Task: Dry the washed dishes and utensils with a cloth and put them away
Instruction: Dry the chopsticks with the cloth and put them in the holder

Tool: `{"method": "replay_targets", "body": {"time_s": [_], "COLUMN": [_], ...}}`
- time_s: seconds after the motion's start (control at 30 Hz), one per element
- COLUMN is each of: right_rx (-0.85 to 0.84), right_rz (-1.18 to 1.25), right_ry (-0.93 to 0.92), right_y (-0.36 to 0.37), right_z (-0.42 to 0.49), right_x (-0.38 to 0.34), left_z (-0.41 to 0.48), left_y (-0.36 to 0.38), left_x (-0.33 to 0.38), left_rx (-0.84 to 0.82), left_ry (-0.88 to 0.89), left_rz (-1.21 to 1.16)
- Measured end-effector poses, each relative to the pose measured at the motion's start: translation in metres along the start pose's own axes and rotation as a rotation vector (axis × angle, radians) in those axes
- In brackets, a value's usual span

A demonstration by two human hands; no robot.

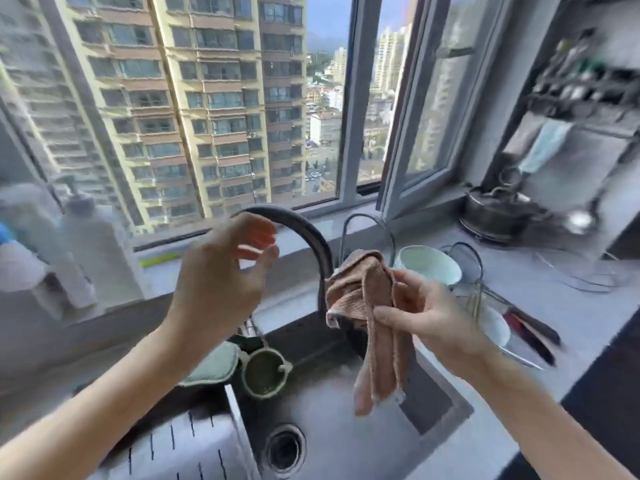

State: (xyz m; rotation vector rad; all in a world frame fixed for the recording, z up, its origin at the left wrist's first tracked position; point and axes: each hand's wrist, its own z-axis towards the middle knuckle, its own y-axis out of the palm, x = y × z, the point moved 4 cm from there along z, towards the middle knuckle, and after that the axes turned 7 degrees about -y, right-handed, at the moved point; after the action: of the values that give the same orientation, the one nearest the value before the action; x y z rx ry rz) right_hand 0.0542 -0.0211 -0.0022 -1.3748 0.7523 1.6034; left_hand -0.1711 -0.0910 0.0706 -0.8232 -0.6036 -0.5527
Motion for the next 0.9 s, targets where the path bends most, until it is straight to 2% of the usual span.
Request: {"method": "replay_targets", "body": {"time_s": [0.13,0.3,0.4,0.6,0.8,0.9], "right_rx": [0.273,0.439,0.464,0.378,0.313,0.276], "right_rz": [-0.250,-0.529,-0.546,-0.549,-0.518,-0.501], "right_ry": [0.002,-0.023,0.014,0.070,0.095,0.101], "right_y": [-0.119,-0.262,-0.321,-0.368,-0.378,-0.377], "right_z": [-0.033,-0.061,-0.064,-0.050,-0.035,-0.026], "right_x": [0.019,0.035,0.058,0.102,0.131,0.140], "left_z": [-0.011,-0.045,-0.064,-0.072,-0.063,-0.058], "left_y": [0.126,0.314,0.390,0.456,0.459,0.452], "left_x": [0.038,0.037,0.022,0.005,0.002,-0.004], "left_rx": [-0.163,-0.600,-0.664,-0.646,-0.636,-0.622], "left_ry": [0.016,-0.293,-0.407,-0.668,-0.666,-0.736], "left_rz": [0.005,0.177,0.303,0.340,0.368,0.224]}}
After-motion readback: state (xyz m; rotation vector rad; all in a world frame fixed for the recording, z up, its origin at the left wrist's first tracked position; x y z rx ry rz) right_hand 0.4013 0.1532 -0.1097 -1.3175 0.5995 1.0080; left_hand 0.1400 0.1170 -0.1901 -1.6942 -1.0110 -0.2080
